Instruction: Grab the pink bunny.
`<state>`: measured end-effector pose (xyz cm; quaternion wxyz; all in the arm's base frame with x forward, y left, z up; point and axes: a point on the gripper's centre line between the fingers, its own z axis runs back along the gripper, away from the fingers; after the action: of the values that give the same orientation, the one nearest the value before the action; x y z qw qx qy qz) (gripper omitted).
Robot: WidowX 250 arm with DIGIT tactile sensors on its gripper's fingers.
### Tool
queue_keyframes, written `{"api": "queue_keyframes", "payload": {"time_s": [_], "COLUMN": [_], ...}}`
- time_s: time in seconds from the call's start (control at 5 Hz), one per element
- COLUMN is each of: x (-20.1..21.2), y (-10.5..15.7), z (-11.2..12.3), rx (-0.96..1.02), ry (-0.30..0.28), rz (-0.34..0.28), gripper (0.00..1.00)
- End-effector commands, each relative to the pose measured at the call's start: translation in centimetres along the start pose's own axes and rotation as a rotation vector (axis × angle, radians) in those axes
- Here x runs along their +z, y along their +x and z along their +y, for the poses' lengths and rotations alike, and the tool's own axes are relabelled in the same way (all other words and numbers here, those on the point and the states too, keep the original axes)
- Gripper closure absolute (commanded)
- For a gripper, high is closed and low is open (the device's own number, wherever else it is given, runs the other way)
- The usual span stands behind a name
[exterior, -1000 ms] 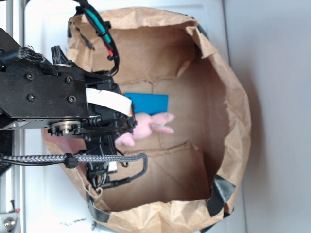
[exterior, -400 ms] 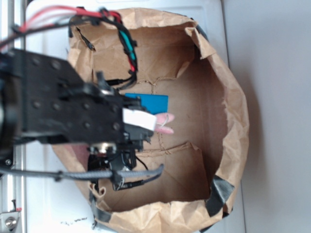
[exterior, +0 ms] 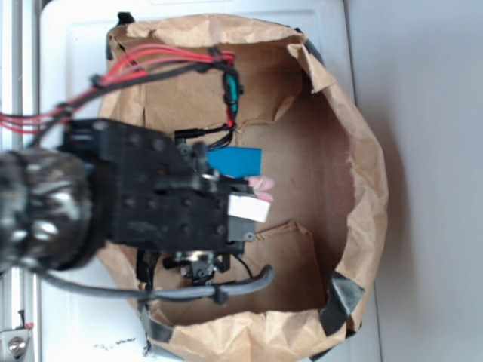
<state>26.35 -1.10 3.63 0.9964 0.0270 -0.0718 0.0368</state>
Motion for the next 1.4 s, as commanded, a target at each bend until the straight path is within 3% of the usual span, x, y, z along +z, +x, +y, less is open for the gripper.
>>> {"api": "queue_keyframes", "payload": {"time_s": [0.0, 0.4, 0.6, 1.2], "x": [-1.9, -2.4, -2.1, -1.1], "y": [-0.8, -2.0, -3.4, -5.2], "z": [-0.2, -0.5, -1.1, -1.6], "rx": [-0.015, 0.008, 0.026, 0.031], "ry": [0.042, 0.056, 0.054, 0.050], "rz": [0.010, 0.038, 0.031, 0.017], "gripper": [0.00, 0.00, 1.00, 1.00]}}
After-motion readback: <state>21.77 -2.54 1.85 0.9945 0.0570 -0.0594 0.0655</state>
